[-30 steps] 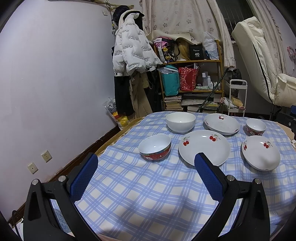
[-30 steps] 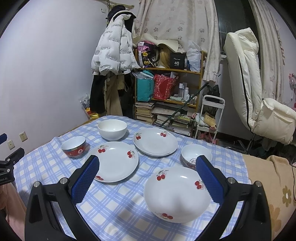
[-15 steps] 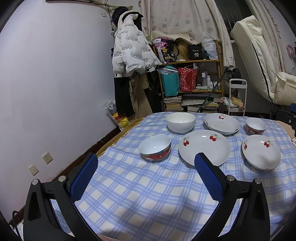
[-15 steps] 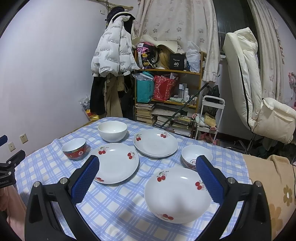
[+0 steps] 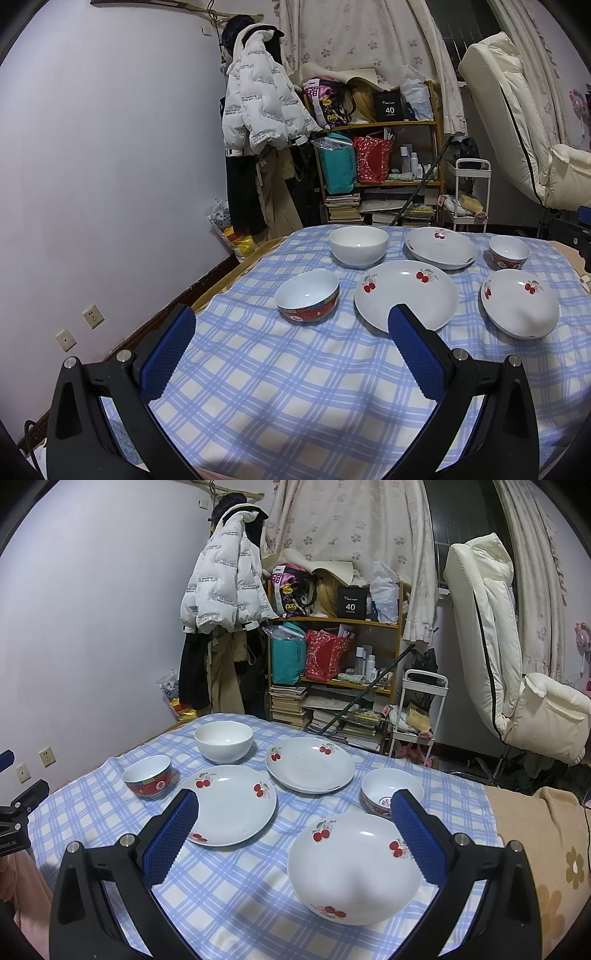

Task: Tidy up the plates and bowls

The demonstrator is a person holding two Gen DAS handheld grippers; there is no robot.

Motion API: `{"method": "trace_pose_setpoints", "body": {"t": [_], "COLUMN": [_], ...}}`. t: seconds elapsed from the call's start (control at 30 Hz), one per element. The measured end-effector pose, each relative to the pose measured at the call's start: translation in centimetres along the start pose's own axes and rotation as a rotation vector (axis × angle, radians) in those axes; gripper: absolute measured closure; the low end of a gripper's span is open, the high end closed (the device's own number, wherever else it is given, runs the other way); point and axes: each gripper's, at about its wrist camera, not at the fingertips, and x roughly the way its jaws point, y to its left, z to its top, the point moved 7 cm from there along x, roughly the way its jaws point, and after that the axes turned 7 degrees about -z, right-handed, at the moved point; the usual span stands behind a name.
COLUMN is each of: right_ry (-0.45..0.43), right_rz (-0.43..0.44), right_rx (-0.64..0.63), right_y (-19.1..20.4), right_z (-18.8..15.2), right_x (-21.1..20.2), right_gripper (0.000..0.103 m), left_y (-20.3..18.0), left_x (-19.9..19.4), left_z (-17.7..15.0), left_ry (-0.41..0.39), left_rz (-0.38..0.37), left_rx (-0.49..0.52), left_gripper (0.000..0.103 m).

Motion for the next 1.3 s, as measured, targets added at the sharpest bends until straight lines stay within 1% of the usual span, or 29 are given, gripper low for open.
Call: {"method": "trace_pose_setpoints", "body": {"t": [0.9, 1.0, 1.03, 1.1, 1.13, 1.23, 1.3], "right_ry": [-0.001, 0.0, 0.001, 0.008, 0.01, 0.016, 0.02], "right_rz": [-0.009, -0.009, -0.008, -0.014, -0.012, -0.011, -0.013], "right_rx": [0.001, -0.001, -0.001, 0.0, 0.005, 0.019, 0.021], "right_y": [-0.4, -0.5, -0.4, -0.7, -0.9, -1.5, -1.7], "right_z": [0.0, 0.0, 0.0, 0.2, 0.5, 1.3, 2.0], "right_x": [0.0, 0.0, 0.0, 0.3, 0.5, 1.6, 2.4], "right_gripper": [0.0, 0.0, 0.0, 0.0, 0.0, 0.0, 0.0], "left_y": [-0.3, -0.2, -0.2, -0.1, -0.2, -0.6, -1.0], "left_x": [0.1, 0.2, 0.7, 1.3, 1.7, 2.0, 2.6], "left_z": [-0.1, -0.1, -0.1, -0.2, -0.1, 0.6, 1.0], "left_ry": [0.002, 0.02, 0.053, 0.088, 0.107, 0.11, 0.128], "left_rz": [-0.007, 0.007, 0.029, 0.042, 0.03, 0.015, -0.005], "left_rx": [0.004, 0.009, 0.016, 0.019, 0.014, 0.021, 0.03], "left_gripper": [0.001, 0.001, 0.001, 0.001, 0.001, 0.001, 0.001]}}
